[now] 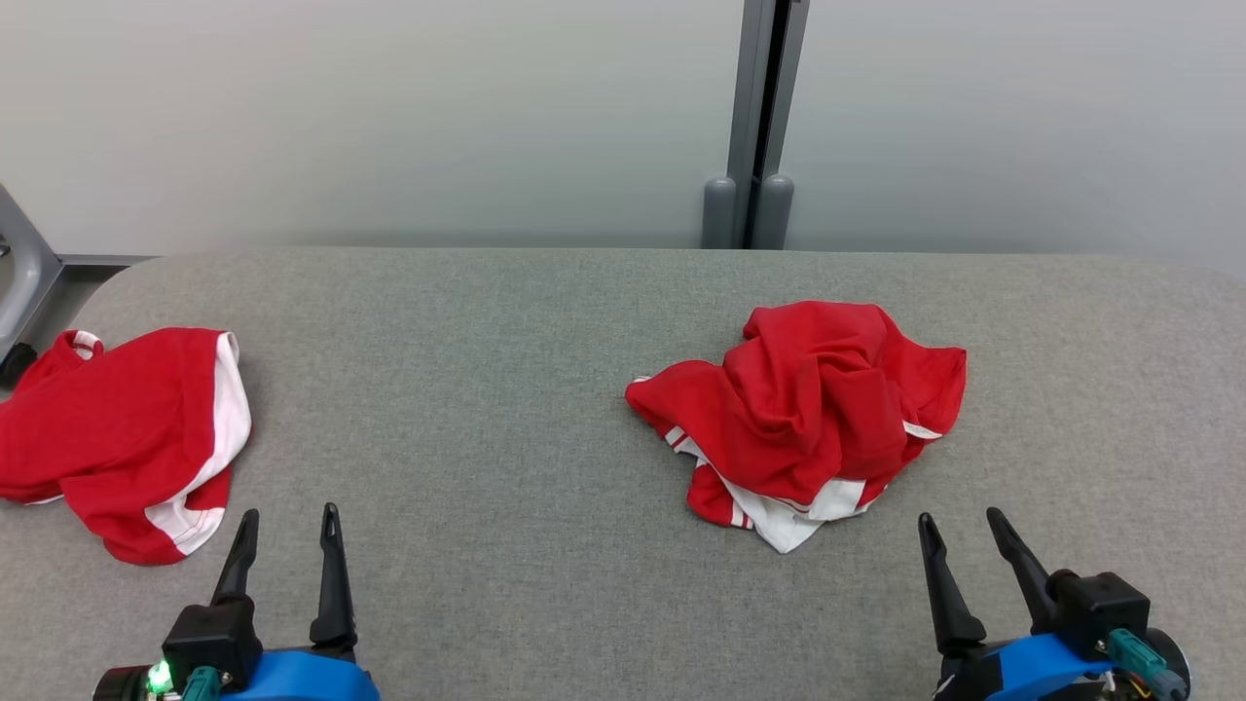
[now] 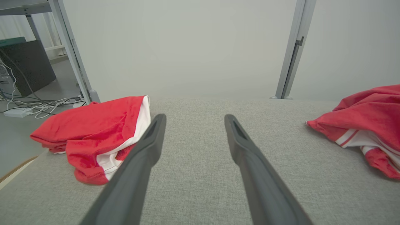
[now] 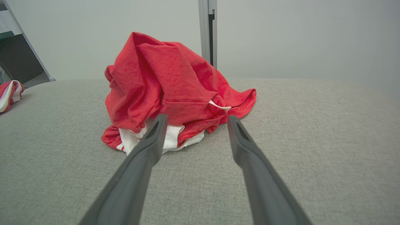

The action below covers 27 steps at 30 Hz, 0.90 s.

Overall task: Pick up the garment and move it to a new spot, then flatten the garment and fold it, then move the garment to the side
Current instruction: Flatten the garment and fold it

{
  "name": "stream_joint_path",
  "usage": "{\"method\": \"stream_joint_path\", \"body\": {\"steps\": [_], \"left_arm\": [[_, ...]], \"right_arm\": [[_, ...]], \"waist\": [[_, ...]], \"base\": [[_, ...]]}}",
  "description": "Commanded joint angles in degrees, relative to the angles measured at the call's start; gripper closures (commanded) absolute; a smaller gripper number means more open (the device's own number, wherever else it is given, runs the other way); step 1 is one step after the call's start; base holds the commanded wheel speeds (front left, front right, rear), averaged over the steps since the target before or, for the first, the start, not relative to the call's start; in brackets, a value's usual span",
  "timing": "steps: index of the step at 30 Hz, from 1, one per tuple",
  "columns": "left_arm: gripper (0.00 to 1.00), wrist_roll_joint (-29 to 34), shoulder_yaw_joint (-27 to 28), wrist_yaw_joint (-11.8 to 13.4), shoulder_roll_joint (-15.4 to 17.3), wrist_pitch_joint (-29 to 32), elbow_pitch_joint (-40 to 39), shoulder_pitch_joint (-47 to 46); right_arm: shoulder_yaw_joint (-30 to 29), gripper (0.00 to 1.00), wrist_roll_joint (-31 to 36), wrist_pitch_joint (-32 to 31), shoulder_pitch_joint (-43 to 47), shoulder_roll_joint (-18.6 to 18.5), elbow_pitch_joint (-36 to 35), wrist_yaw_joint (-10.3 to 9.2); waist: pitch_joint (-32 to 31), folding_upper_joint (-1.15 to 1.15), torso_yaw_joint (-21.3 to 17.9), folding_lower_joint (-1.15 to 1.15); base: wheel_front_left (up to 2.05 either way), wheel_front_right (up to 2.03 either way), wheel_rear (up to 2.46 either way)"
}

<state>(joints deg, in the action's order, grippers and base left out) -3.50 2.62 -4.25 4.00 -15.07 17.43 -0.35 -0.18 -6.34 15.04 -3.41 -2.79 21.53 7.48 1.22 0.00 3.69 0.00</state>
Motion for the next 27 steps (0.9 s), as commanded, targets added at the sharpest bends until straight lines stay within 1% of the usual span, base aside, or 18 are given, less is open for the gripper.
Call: {"method": "stream_joint_path", "body": {"steps": [1,9,17,21,27], "left_arm": [[0.00,0.2,0.0,0.1,0.1,-0.2,0.0,-1.0],[0.00,0.2,0.4,0.1,0.0,-0.2,-0.1,-0.7],[0.00,0.0,0.1,-0.2,-0.2,-0.2,-0.3,-1.5],[0.00,0.0,-0.3,-0.3,-0.3,-0.2,-0.5,-1.9],[0.00,-0.1,-0.8,-0.6,-0.4,-0.2,-1.0,-3.1]], "right_arm": [[0.1,0.00,0.0,0.2,-0.5,-0.2,0.2,0.03],[0.6,0.00,0.0,0.2,-0.4,-0.2,0.6,0.03],[5.7,0.00,2.7,0.2,-3.3,-0.2,2.0,0.03],[8.7,0.00,3.6,0.2,-6.8,-0.2,5.1,0.03],[10.5,0.00,4.9,0.2,-12.7,-0.2,13.8,0.03]], "waist": [[0.0,0.00,0.0,0.00],[-0.2,0.00,0.0,0.00],[0.3,0.00,0.9,0.00],[1.3,0.00,1.8,0.00],[3.2,0.00,3.6,0.00]], "base": [[0.00,0.00,0.00],[0.00,0.00,0.00],[0.00,0.00,0.00],[0.00,0.00,0.00],[0.00,0.00,0.00]]}}
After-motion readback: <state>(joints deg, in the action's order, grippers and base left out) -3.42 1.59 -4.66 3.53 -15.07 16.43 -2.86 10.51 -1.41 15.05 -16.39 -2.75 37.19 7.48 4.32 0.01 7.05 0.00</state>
